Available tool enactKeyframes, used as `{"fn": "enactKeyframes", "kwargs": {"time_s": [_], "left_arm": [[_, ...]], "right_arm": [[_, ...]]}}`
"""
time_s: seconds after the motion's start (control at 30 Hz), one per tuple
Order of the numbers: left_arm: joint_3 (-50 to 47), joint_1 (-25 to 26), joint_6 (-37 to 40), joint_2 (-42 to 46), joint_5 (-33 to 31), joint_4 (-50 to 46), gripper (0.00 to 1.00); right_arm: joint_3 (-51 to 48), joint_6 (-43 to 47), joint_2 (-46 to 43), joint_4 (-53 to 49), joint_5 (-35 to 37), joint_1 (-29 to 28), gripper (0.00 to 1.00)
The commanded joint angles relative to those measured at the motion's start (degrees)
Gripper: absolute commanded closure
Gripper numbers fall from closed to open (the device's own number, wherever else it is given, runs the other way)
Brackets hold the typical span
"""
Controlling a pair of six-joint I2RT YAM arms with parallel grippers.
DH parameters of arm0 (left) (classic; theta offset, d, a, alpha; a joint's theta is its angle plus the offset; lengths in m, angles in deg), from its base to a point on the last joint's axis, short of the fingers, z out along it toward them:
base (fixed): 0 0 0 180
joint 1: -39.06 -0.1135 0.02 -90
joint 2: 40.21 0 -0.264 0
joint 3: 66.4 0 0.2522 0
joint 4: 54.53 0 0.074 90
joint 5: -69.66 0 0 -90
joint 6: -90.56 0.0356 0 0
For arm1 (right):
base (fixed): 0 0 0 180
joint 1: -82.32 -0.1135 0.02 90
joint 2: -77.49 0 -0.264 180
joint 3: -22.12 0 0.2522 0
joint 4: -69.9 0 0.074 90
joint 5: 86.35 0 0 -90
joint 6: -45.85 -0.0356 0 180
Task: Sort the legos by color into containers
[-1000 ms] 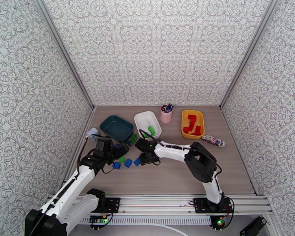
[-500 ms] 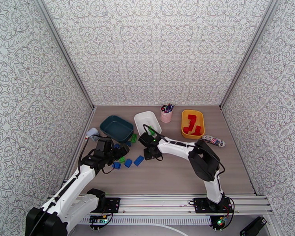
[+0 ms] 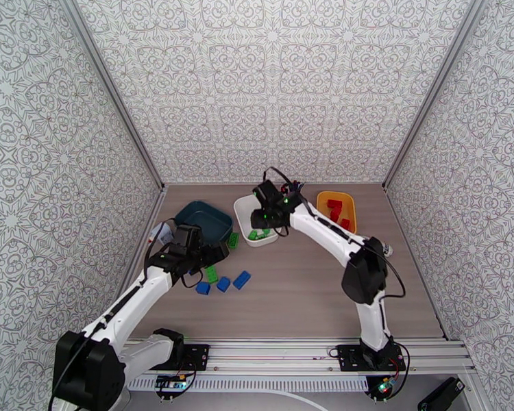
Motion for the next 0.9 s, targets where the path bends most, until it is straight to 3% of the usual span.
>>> {"fn": "enactKeyframes", "kwargs": {"time_s": [0.0, 0.13, 0.33, 0.6, 0.87], "left_arm": [[2.56, 0.78, 3.28, -1.15, -3.21, -4.47, 0.15], [1.99, 2.23, 2.78, -1.74, -6.01, -5.70, 0.19], [0.06, 4.03, 0.42, -4.06, -8.08, -5.62, 0.25], [-1.17, 5.17, -1.11, -7.03, -10.80, -4.78, 0.26], [-2.58, 4.76, -1.29, -8.78, -12.18, -3.45, 0.27]], "right_arm": [[6.84, 1.19, 4.40, -6.84, -2.21, 0.62, 0.35], [7.27, 1.42, 3.76, -7.03, -3.22, 0.53, 0.32], [-3.04, 1.40, -3.07, -3.49, -2.53, -0.21, 0.32], [-16.36, 0.52, -12.46, 1.04, -0.68, -3.51, 0.32], [-24.89, -0.51, -16.06, 2.73, 0.75, -8.94, 0.32]]}}
